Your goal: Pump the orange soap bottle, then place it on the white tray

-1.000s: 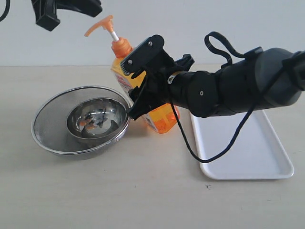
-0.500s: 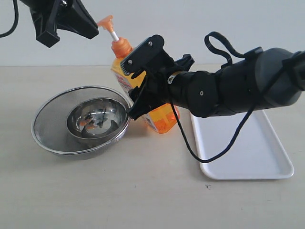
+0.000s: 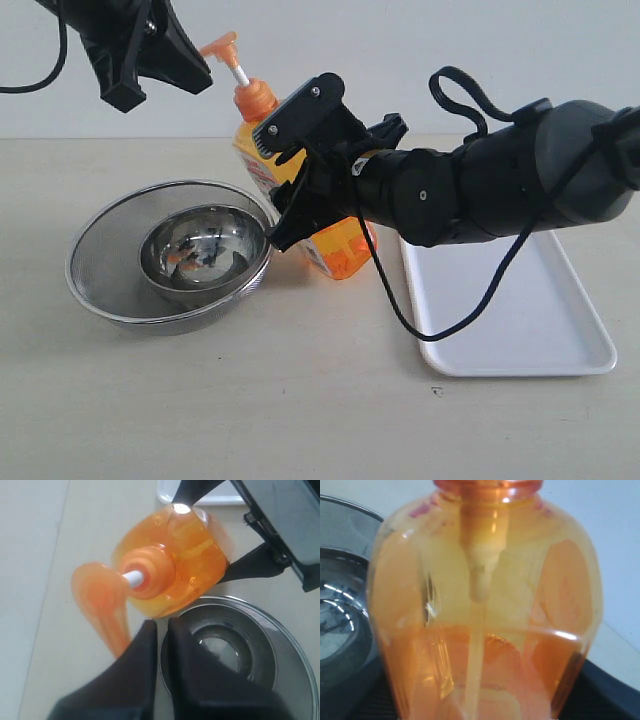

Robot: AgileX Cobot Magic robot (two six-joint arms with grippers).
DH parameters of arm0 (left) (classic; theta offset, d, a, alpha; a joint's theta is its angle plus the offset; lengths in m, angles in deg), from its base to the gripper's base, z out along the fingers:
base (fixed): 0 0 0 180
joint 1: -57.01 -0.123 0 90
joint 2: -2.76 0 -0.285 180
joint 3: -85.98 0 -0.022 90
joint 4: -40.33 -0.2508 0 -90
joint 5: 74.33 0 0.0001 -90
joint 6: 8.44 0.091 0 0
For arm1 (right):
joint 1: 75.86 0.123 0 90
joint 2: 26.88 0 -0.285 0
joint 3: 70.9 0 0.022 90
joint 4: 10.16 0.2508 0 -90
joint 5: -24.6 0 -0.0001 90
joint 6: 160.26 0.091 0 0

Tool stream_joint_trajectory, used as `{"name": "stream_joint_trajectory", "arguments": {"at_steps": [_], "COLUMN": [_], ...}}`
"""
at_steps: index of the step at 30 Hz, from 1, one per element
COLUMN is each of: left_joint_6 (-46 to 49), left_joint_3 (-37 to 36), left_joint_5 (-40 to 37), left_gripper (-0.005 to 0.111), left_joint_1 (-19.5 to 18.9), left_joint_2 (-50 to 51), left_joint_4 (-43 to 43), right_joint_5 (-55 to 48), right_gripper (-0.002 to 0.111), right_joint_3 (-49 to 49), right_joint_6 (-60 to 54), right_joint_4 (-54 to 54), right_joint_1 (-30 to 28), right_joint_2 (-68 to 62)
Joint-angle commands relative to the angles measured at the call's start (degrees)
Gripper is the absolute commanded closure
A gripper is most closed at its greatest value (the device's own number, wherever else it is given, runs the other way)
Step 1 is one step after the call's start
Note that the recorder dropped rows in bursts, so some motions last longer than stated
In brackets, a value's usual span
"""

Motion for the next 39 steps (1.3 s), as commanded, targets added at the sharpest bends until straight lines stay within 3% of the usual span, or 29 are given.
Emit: {"name": "stream_joint_trajectory", "arguments": {"at_steps": [1, 13, 19, 39], "left_joint_6": [-0.7, -0.7, 0.5, 0.7], "left_joint_3": [0.2, 0.2, 0.2, 0.2], "left_joint_5": [1.9, 0.5, -2.3, 12.9], "left_gripper": [0.102, 0.102, 0.102, 0.102], "left_joint_1": [0.4, 0.4, 0.4, 0.4], "left_joint_2": [-0.1, 0.0, -1.3, -2.8], "left_joint_4": [-0.1, 0.1, 5.1, 5.5], "right_joint_5": [1.7, 1.5, 1.6, 1.4], "right_gripper": [0.108, 0.108, 0.108, 0.108], "right_joint_3": [0.4, 0.4, 0.4, 0.4], "right_joint_6": [-0.7, -0.7, -0.7, -0.7], "right_joint_4": [-0.8, -0.8, -0.8, -0.8], "right_joint_1": [0.0, 0.0, 0.0, 0.0], "right_joint_2": [0.6, 0.6, 0.6, 0.6]}}
